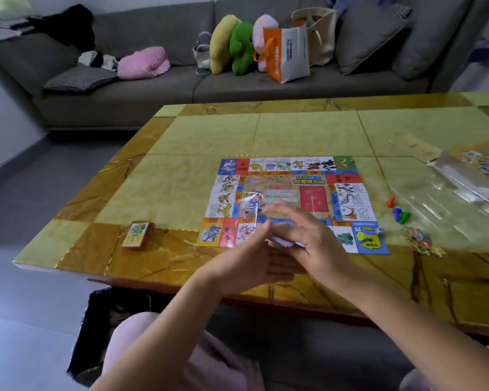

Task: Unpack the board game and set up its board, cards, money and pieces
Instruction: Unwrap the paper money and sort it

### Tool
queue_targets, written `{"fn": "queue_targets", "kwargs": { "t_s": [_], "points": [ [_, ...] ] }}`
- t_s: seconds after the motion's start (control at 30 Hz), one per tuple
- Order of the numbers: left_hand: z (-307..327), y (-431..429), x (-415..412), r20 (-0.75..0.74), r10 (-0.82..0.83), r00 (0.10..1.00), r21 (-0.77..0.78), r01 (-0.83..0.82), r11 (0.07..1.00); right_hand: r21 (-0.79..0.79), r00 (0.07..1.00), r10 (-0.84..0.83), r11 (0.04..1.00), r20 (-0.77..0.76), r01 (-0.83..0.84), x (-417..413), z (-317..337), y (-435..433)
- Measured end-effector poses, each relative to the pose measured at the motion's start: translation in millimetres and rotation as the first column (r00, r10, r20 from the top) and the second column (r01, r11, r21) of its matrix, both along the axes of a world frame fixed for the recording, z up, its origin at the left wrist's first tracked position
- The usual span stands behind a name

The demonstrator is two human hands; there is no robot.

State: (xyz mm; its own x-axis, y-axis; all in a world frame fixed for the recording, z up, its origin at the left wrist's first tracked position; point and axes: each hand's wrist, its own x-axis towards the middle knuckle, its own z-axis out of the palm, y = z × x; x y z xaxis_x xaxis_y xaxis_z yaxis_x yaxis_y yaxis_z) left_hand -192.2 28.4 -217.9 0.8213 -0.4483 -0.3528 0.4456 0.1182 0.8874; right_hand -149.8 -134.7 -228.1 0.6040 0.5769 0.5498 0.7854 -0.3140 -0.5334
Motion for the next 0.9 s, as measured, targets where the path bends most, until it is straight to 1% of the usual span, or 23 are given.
{"fn": "queue_targets", "kwargs": {
  "t_s": [0.07,0.13,0.2,0.27,0.33,0.4,0.43,0.5,0.53,0.6,0.7,0.77,0.9],
  "points": [
    [-5.1,-12.3,0.7,0.001,-0.019,1.0,-0.154,0.019,0.988,-0.059,1.0,0.024,0.998,0.019,-0.023,0.0,-2.9,-6.9],
    [-6.6,-17.5,5.9,0.001,-0.008,1.0,-0.263,0.009,0.965,-0.136,0.999,0.046,0.99,-0.001,-0.045,1.9,-5.9,-18.6],
    [-7.9,-19.2,13.2,-0.025,-0.003,1.0,-0.31,-0.005,0.951,-0.214,0.997,0.052,0.975,-0.051,-0.061,3.7,-6.7,-33.5],
    [-7.5,-22.5,19.7,-0.036,-0.009,0.999,-0.285,-0.002,0.958,-0.245,0.993,0.044,0.967,-0.112,-0.07,3.3,-6.1,-47.2],
    [-8.6,-28.3,26.4,-0.039,-0.044,0.998,-0.286,0.031,0.958,-0.192,0.97,0.04,0.977,-0.239,-0.087,-0.3,-3.8,-56.6],
    [-8.8,-37.3,30.5,-0.057,-0.072,0.996,-0.324,0.05,0.945,-0.086,0.905,0.027,0.994,-0.424,-0.07,-3.6,0.2,-65.5],
    [-6.9,-44.3,32.5,-0.082,-0.081,0.993,-0.35,0.047,0.936,-0.046,0.873,0.016,0.998,-0.488,-0.044,-3.7,1.3,-72.1],
    [-5.9,-51.5,35.7,-0.148,-0.113,0.983,-0.428,0.039,0.903,0.005,0.836,0.01,1.0,-0.549,-0.009,-4.1,4.3,-81.3],
    [-6.3,-54.8,37.7,-0.185,-0.145,0.972,-0.475,0.041,0.879,0.018,0.828,0.016,1.0,-0.561,-0.007,-5.0,5.4,-86.5],
    [-7.3,-60.2,41.6,-0.241,-0.22,0.945,-0.557,0.051,0.829,0.007,0.844,0.03,0.999,-0.536,-0.032,-6.1,7.1,-94.5],
    [-10.8,-68.7,46.9,-0.261,-0.292,0.92,-0.619,0.072,0.782,-0.027,0.868,-0.004,1.0,-0.497,-0.01,-5.4,10.5,-104.0],
    [-12.1,-72.5,50.6,-0.24,-0.318,0.917,-0.636,0.1,0.766,-0.026,0.874,-0.007,1.0,-0.486,-0.007,-5.1,13.3,-108.5],
    [-10.1,-75.8,55.6,-0.161,-0.308,0.938,-0.614,0.149,0.775,0.068,0.846,0.048,0.998,-0.531,-0.015,-5.8,16.4,-116.5]
  ]
}}
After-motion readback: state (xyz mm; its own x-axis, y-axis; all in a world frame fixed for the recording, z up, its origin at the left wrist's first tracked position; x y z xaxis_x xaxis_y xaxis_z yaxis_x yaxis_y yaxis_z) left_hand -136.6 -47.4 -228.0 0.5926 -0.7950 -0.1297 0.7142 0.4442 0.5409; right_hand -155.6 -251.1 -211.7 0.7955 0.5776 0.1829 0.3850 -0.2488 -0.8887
